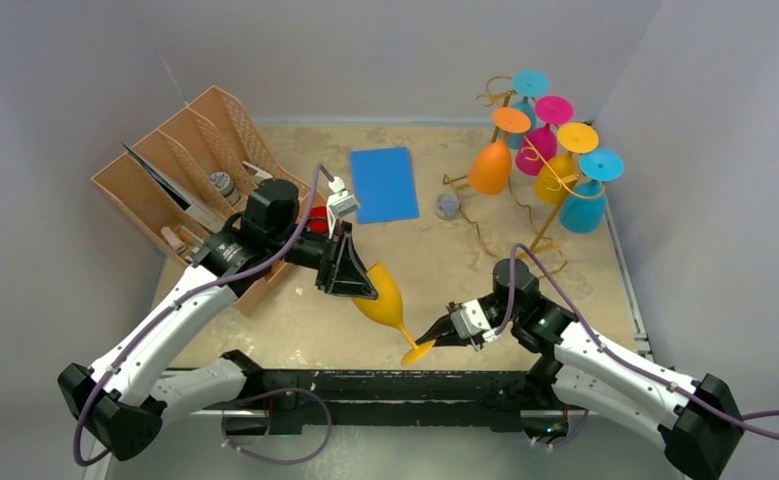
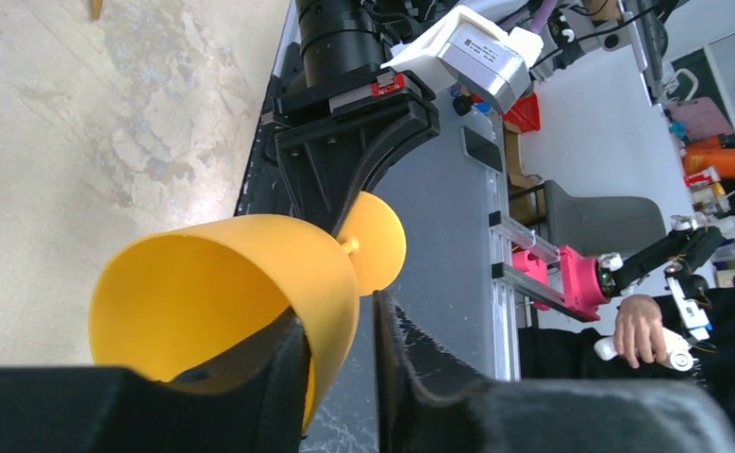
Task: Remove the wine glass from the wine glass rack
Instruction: Place the wine glass at the center of the board.
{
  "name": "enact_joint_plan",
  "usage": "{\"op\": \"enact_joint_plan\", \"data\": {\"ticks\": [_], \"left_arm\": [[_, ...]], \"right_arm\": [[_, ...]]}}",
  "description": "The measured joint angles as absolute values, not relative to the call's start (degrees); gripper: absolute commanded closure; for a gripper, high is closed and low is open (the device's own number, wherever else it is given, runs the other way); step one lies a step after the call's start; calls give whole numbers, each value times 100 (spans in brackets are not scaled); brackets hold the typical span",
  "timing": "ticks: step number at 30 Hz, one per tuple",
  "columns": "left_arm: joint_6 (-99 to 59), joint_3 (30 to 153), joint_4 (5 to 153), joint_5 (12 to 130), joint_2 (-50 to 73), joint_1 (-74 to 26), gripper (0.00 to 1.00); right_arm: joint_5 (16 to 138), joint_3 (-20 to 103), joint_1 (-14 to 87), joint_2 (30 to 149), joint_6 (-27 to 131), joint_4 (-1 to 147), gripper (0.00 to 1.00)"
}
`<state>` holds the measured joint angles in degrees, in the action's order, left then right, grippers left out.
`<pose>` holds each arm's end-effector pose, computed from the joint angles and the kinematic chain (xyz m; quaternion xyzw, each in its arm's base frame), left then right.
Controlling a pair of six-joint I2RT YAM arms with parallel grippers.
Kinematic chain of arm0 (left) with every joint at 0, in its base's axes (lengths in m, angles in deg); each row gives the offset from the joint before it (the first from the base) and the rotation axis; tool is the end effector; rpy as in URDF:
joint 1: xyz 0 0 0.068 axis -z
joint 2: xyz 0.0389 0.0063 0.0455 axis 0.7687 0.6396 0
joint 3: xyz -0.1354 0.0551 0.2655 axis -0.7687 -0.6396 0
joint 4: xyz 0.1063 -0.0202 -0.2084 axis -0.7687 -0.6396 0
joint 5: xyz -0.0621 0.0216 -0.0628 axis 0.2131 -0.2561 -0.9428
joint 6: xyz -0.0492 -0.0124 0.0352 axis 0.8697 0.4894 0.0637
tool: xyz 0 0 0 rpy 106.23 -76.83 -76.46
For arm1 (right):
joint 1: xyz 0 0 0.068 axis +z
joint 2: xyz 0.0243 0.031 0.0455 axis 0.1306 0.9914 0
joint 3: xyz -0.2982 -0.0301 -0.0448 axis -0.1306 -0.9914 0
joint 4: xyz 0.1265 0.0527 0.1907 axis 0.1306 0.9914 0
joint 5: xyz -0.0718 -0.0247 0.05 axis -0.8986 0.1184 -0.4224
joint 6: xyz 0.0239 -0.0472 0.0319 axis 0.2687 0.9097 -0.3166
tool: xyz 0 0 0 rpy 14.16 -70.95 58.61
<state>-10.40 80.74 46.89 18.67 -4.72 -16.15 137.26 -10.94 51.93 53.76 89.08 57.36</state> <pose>0.1178 -0.1286 0.3883 0.3385 0.7088 -0.5882 0.1924 0.0594 0.1187 0.2853 -0.6709 0.2705 0.4817 0.4947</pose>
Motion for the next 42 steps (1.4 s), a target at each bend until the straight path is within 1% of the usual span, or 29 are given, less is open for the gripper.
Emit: {"op": "enact_joint_plan", "data": {"ticks": [5, 9, 15, 17, 20, 24, 25, 28, 34, 38, 42], "left_arm": [[-1032, 8072, 4691, 1784, -472, -1615, 100], [-988, 8072, 4661, 1539, -474, -1611, 100], [-1010, 8072, 4630, 1487, -474, -1608, 100], [-1042, 8072, 4597, 1487, -474, -1608, 100], [-1154, 8072, 4538, 1554, -474, -1600, 100], [-1340, 8078, 4365, 1795, -476, -1600, 100], [-1362, 8085, 4326, 1841, -476, -1600, 100], [-1497, 8094, 4195, 2129, -474, -1600, 100], [-1659, 8129, 3968, 3071, -474, -1600, 100], [-1792, 8378, 3786, 4057, -356, -1597, 100], [-1836, 8861, 3830, 4857, 173, -1597, 100]], "right_arm": [[13807, -1094, 5213, 5409, 8943, 5618, 100], [13798, -1094, 5213, 5518, 9056, 5585, 99], [13739, -1094, 5206, 5516, 9069, 5602, 79], [13656, -1094, 5202, 5503, 8993, 5648, 69], [13569, -1094, 5191, 5466, 8641, 5620, 56], [13348, -1109, 5184, 5365, 7955, 5259, 45], [13333, -1127, 5178, 5339, 7841, 5178, 40], [13295, -1199, 5176, 5208, 7526, 4938, 37], [13042, -1201, 5176, 4900, 7341, 4855, 36], [12716, -1199, 5176, 4644, 7282, 4988, 29], [11991, -1101, 5176, 4325, 6997, 5246, 24]]}}
